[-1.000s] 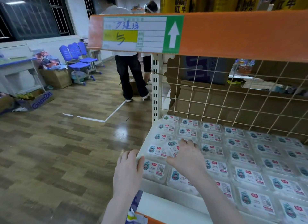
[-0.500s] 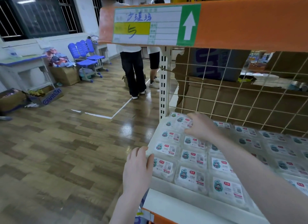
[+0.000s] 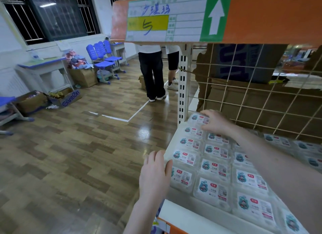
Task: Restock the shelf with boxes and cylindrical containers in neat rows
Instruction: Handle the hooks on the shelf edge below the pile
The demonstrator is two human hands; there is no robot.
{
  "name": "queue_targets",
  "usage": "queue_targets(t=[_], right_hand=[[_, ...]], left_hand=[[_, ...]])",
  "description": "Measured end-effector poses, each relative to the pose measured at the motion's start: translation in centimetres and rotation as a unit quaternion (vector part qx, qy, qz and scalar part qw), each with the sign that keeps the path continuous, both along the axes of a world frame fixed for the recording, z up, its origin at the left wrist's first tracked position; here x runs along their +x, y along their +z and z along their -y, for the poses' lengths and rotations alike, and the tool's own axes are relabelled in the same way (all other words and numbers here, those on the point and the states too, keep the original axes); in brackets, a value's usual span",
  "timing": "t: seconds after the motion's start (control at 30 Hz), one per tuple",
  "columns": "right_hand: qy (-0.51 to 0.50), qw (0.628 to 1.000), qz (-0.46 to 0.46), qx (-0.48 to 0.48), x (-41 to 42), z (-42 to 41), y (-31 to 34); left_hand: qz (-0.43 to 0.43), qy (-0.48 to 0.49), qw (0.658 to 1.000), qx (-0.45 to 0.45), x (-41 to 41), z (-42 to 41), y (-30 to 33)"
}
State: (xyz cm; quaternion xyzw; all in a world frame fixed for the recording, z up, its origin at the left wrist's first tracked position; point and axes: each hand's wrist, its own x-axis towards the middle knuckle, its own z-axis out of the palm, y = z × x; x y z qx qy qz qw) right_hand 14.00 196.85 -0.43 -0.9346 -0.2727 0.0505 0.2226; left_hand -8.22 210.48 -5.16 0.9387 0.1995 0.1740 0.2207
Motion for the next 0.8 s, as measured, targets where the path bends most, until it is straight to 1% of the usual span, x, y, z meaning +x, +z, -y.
queue_targets(t=[0.23, 0.5, 0.8], right_hand=[[0.021, 0.998, -0.027, 0.052, 1.3, 0.2, -0.8], [0.026, 0.998, 0.026, 0.055, 2.2, 0.5, -1.6], [0.028, 0.997, 0.040, 0.066, 2.7, 0.5, -2.1]], left_hand=[[0.000, -0.016, 1.000, 0.002, 0.3, -0.3, -0.2], [-0.042, -0.019, 0.999, -0.028, 0.9, 0.0, -0.9], [-0.034, -0.019, 0.998, -0.044, 0.9, -0.1, -0.8]])
